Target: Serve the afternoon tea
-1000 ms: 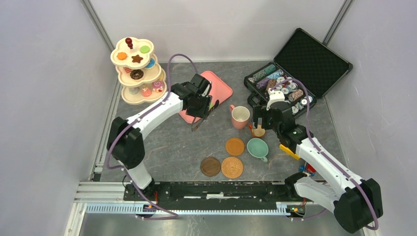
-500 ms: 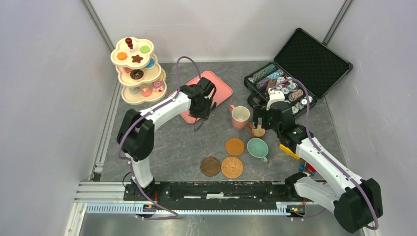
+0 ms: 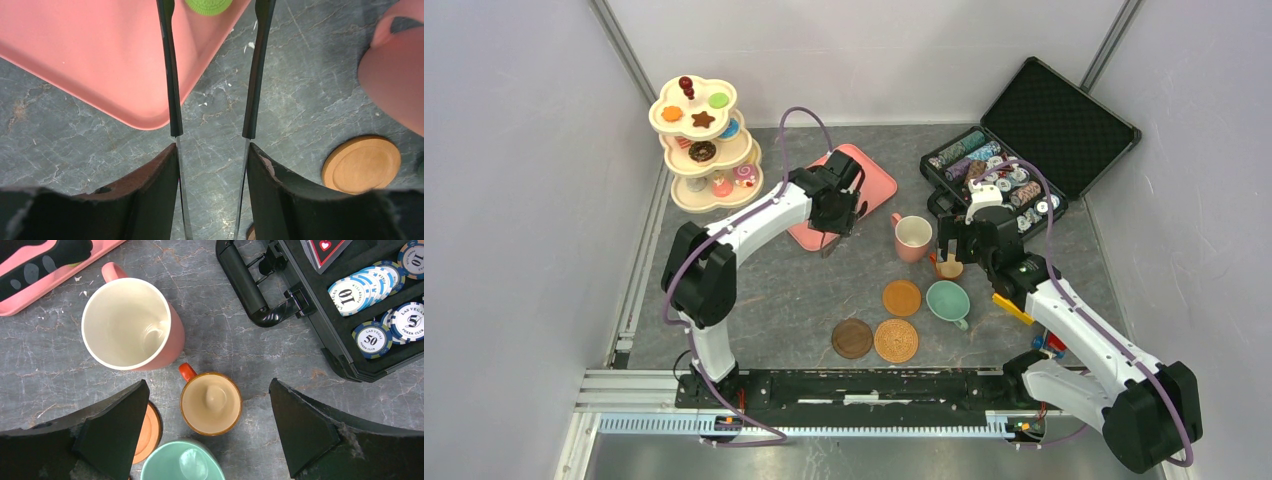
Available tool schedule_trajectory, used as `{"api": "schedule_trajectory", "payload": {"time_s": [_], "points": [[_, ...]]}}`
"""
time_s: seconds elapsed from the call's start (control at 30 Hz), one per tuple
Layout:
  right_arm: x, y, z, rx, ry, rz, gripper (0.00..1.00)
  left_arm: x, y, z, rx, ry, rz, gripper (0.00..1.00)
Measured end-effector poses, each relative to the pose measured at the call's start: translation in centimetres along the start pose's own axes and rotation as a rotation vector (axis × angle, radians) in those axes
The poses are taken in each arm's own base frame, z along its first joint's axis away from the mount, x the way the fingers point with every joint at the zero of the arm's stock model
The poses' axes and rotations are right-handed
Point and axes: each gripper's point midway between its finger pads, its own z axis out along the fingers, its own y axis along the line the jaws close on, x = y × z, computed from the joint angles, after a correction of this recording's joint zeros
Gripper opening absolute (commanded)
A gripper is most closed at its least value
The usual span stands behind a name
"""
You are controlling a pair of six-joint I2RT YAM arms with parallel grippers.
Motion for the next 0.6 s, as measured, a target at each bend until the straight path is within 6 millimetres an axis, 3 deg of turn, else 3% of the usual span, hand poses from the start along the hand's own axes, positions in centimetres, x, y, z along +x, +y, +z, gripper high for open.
{"api": "schedule_trajectory", "payload": {"time_s": [0.27,0.6], "points": [[0.0,0.0,0.0,0.000,0.000,0.000,0.98,-1.4,-0.3,-0.6,0.007,-0.037,-0.006,0.57],[0.0,0.0,0.0,0.000,-0.001,0.000,0.98,-1.1,0.0,0.3,-0.018,-0.020,-0.002,0.56]]}}
